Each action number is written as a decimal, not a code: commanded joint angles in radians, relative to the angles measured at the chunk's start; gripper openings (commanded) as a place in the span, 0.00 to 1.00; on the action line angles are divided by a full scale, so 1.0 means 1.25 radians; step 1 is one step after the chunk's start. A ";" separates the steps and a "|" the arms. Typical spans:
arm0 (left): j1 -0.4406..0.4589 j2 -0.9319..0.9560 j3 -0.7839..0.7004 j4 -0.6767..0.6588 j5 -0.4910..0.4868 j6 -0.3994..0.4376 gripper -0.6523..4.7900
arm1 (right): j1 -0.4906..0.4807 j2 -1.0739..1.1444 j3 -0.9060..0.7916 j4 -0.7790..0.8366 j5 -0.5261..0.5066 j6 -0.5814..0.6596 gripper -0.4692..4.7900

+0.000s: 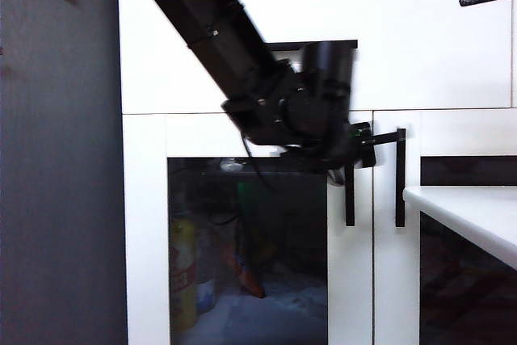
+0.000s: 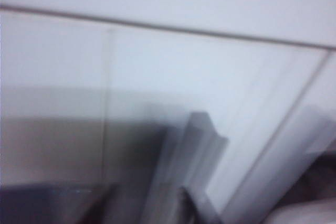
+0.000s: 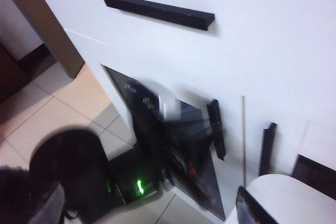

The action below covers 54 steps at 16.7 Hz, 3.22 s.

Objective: Open the left door of the white cabinet, pick up a can of beverage from the table on the right, place it inside the cabinet, and finally close the cabinet door.

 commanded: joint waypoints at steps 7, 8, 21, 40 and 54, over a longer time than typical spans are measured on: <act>-0.010 -0.005 0.002 0.074 0.059 -0.012 0.11 | -0.021 -0.003 0.002 0.015 0.008 -0.004 0.88; -0.010 -0.005 0.002 0.073 0.058 -0.012 0.11 | -0.021 -0.003 0.002 0.016 0.012 -0.004 0.88; -0.010 -0.005 0.002 0.064 0.059 -0.010 0.11 | -0.021 -0.007 0.003 0.114 0.038 0.020 0.88; -0.025 -0.111 -0.238 0.203 0.047 -0.010 0.11 | -0.021 -0.008 0.003 0.074 0.037 0.024 0.88; -0.025 -0.184 -0.330 0.198 0.053 -0.010 0.11 | -0.021 -0.008 0.003 0.071 0.043 -0.016 0.88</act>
